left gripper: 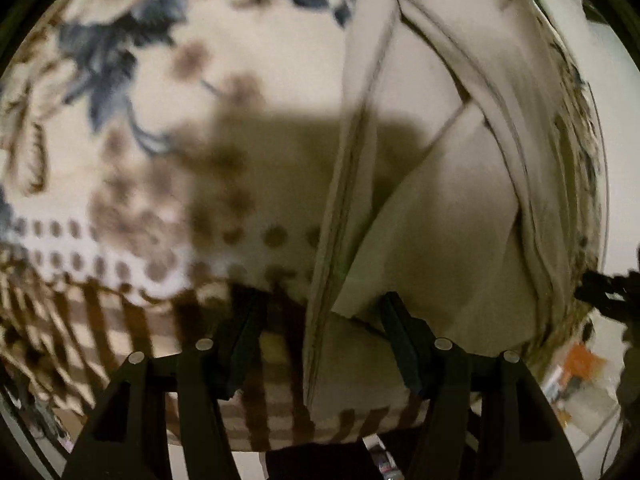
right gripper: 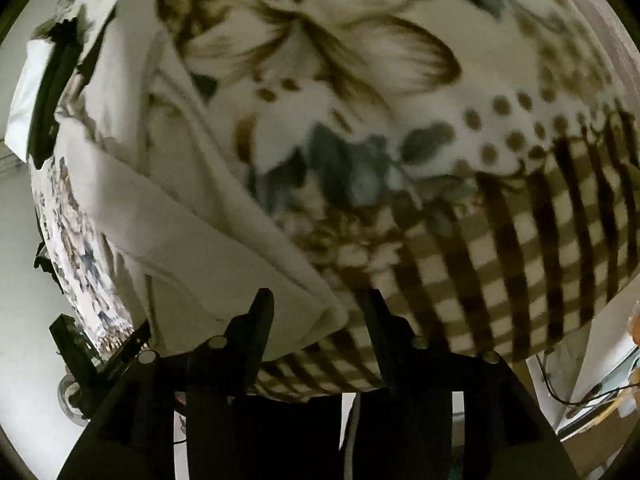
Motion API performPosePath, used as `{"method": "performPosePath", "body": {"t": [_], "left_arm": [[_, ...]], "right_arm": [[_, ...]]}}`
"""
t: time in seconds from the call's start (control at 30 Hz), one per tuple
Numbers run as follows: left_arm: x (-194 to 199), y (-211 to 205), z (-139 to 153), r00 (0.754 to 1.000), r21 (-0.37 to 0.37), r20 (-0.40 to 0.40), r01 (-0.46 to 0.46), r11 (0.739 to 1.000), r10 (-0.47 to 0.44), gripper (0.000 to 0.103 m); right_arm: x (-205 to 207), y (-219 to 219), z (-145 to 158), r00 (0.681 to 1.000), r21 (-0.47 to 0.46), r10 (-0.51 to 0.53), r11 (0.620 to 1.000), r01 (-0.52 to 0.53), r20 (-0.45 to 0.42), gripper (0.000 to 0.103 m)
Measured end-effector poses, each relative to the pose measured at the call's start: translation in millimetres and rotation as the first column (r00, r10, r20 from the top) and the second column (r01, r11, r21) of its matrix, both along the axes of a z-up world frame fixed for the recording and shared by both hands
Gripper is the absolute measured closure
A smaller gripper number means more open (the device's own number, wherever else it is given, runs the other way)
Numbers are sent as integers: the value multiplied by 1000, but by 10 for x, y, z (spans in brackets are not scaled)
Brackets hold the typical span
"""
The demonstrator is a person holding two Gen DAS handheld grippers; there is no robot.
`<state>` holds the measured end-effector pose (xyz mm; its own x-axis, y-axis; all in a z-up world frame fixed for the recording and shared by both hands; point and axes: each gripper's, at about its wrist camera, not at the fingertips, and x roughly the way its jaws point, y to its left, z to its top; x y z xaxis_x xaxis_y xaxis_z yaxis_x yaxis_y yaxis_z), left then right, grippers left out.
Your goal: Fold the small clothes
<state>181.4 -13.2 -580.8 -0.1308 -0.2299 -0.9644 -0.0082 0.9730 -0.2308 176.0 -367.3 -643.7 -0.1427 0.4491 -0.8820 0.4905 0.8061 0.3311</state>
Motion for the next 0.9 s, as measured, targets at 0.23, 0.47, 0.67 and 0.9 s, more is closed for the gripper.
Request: {"method": "performPosePath", "body": {"t": [0.23,0.47,0.67,0.9], "left_arm": [[53,52,-55,1000,-40,-10,-5,999,5,45],[-212,158,-71,998,-91,-68,-24,996,18,46],[-238,84,-147,998,-105,-55,-48,993,43,48],[-209,62,23,995,-86,-39,-90,992,87,96]], "right_arm": [[-126,103,-363,998,96,20,995,-15,-56,54],[-238,-8,-368,998,136,-20,990,27,-51,54],[-245,-18,-385,1000,127,28,992,-29,8,63],[-317,31,-229,999,122,0,992,-7,53,96]]}}
